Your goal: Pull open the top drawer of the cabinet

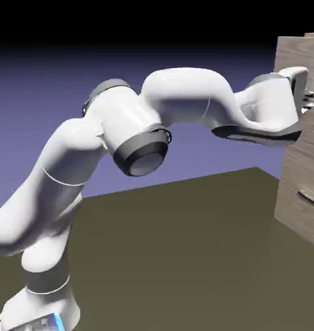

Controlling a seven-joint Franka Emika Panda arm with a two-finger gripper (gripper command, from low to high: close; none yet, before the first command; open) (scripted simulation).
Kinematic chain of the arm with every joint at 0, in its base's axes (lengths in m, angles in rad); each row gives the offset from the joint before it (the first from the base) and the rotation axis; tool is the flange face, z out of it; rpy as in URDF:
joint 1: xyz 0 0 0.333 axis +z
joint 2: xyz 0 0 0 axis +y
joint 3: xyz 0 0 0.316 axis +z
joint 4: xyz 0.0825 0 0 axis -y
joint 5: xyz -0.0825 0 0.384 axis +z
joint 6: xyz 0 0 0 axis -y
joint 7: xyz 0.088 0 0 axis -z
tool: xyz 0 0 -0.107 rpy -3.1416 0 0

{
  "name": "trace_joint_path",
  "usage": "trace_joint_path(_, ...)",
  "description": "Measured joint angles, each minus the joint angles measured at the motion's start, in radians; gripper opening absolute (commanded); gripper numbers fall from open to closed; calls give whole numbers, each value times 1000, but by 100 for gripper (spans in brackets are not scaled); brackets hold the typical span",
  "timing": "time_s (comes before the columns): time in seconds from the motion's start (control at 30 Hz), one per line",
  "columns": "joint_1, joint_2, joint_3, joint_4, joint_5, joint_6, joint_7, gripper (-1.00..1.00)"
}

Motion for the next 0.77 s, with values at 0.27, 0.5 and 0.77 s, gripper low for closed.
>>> trace_joint_path(0.27,-290,117,230,-217,-81,-35,162,-100)
trace_joint_path(0.5,-543,149,457,-351,-106,-55,216,-100)
trace_joint_path(0.77,-755,115,659,-466,-92,-79,189,100)
